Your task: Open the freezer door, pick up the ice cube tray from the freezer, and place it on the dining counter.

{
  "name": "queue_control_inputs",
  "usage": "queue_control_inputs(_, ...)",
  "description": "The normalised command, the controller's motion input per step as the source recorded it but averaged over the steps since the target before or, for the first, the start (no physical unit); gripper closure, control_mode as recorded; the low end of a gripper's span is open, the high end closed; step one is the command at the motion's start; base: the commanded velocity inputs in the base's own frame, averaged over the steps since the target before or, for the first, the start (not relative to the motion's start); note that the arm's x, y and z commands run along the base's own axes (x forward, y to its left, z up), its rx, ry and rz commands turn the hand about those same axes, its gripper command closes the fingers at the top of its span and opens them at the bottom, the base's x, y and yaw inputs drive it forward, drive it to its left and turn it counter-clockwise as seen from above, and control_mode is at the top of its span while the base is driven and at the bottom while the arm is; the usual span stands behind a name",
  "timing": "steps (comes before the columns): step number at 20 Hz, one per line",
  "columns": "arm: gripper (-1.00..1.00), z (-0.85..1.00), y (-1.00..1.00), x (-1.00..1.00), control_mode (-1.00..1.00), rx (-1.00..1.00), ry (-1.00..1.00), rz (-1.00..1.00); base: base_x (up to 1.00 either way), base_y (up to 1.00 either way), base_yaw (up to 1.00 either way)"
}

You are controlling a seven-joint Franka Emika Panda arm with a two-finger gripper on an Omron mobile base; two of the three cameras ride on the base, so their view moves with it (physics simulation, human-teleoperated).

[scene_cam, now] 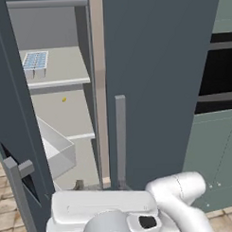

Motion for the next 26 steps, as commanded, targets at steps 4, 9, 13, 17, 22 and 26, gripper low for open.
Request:
queue_control_inputs(4, -1.00, 0.58, -0.94, 0.01, -1.00, 0.15, 0.00, 0.45, 0.00, 0.00, 0.00)
queue_control_inputs(9, -1.00, 0.55, -0.51, 0.00, -1.00, 0.07, 0.00, 0.50, 0.00, 0.00, 0.00)
queue_control_inputs(13, -1.00, 0.40, -0.08, -0.06, -1.00, 0.00, 0.00, 0.49, 0.00, 0.00, 0.00)
queue_control_inputs(17, -1.00, 0.28, 0.00, -0.40, -1.00, 0.00, 0.00, 0.52, 0.00, 0.00, 0.00)
queue_control_inputs(22, -1.00, 0.29, 0.08, -0.24, -1.00, 0.00, -0.02, 0.52, 0.00, 0.00, 0.00)
queue_control_inputs(26, -1.00, 0.26, 0.29, -0.02, -1.00, 0.00, -0.01, 0.38, 0.00, 0.00, 0.00)
